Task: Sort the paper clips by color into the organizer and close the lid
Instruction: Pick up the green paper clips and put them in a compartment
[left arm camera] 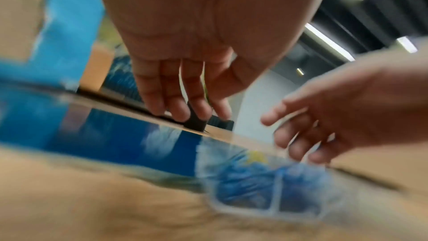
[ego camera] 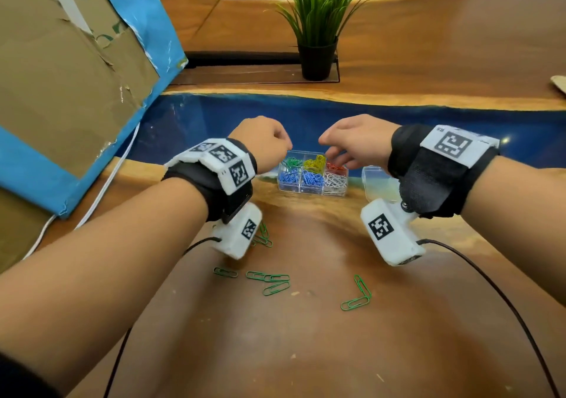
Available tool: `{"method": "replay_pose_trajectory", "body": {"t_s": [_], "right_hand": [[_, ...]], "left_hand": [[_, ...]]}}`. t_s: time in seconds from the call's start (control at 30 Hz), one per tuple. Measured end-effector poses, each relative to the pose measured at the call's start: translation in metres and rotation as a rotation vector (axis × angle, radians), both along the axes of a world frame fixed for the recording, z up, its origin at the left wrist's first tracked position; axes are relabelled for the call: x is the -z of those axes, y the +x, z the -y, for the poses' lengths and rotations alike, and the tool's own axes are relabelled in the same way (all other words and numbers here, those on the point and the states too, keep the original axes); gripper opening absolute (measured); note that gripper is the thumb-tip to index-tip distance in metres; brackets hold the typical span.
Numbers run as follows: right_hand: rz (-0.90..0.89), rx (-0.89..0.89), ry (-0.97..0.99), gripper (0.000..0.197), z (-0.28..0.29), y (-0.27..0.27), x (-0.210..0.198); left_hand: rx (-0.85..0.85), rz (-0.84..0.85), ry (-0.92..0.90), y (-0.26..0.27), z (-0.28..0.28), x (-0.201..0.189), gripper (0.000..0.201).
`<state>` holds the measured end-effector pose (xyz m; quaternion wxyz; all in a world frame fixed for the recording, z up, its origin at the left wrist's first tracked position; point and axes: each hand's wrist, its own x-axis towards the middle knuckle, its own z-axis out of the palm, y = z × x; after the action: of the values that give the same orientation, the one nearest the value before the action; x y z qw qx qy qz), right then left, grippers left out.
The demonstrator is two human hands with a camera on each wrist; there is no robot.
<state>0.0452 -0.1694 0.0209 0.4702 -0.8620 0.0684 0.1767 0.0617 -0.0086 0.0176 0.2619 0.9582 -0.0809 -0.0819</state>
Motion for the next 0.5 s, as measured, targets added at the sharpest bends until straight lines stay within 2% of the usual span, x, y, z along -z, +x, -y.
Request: {"method": "replay_pose_trajectory", "body": {"t_s": [0.03,0.1,0.33,0.5], "right_hand": [[0.010,-0.010,-0.021,0.023,0.001,-0.001,0.002],[0.044,-0.025,-0.058,0.018,0.003,-0.003,0.006],[0.087,-0.051,-0.102,0.017,0.003,-0.005,0.008],[0.123,-0.097,-0.155,0.015,0.005,-0.008,0.009]], "left_hand": [[0.035,0.022,0.108,0.000,-0.004,0.003,0.026],[0.064,0.050,0.207,-0.001,-0.007,0.007,0.025],[0.140,0.135,0.242,0.003,-0.003,0.014,0.024],[0.232,0.095,0.328,0.000,0.002,0.015,0.030]]}}
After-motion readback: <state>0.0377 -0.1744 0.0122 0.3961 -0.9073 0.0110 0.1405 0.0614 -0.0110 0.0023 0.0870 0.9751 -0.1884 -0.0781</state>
